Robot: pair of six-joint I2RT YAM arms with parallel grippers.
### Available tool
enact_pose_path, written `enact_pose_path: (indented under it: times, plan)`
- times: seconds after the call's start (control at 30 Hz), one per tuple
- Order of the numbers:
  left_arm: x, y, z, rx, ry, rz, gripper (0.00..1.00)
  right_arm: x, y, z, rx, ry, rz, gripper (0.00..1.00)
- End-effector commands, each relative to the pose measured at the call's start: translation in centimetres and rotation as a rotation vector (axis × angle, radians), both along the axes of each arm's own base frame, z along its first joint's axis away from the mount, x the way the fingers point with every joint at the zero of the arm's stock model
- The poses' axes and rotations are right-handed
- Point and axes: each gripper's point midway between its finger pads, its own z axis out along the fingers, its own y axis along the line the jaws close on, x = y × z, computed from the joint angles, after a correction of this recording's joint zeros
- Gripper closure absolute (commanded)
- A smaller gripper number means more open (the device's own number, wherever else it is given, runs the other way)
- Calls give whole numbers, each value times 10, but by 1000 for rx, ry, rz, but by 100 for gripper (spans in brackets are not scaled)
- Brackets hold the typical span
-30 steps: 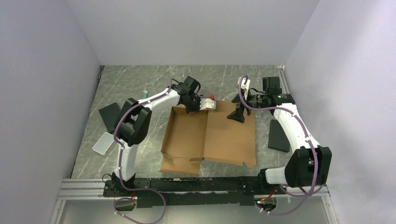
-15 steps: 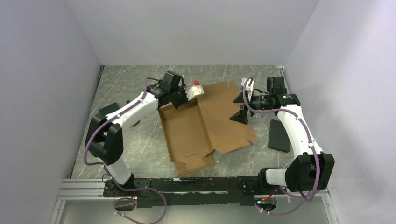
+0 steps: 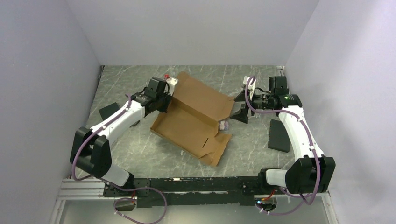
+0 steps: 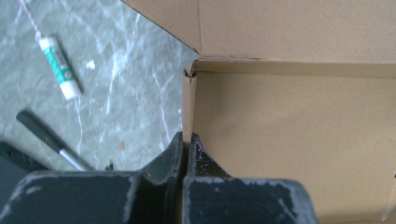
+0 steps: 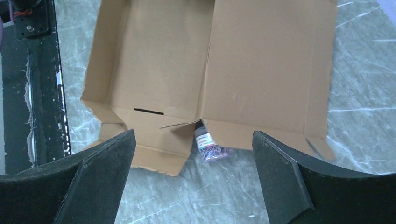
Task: Fold the paper box
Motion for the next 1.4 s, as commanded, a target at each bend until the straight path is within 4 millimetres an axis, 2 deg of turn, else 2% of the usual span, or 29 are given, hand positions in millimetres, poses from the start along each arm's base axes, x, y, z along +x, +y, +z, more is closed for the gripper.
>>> enact_pose_path:
  times: [0.0, 0.23, 0.4, 0.7, 0.8, 0.97, 1.13, 1.37]
  plan:
    - [-1, 19, 20, -94, -50, 257, 100, 5, 6, 7, 48, -22, 18, 1]
    - [-16, 40, -7, -85, 19, 452, 100, 15, 6, -10, 12, 21, -23, 1]
    - [-25, 38, -22, -138, 82, 540, 100, 25, 3, -30, -38, 61, -64, 1]
    - [-44, 38, -32, -229, 148, 658, 100, 29, 29, -65, -123, 130, -71, 2]
    - [-57, 40, -45, -243, 179, 689, 100, 39, 30, -76, -128, 167, -140, 6]
    - [-71, 44, -60, -271, 201, 731, 100, 58, 19, -86, -110, 230, -307, 14]
    - [-81, 50, -61, -268, 177, 740, 100, 52, 17, -100, -93, 306, -378, 19]
    - [-84, 49, -54, -289, 144, 720, 98, 23, 29, -121, -83, 405, -330, 20]
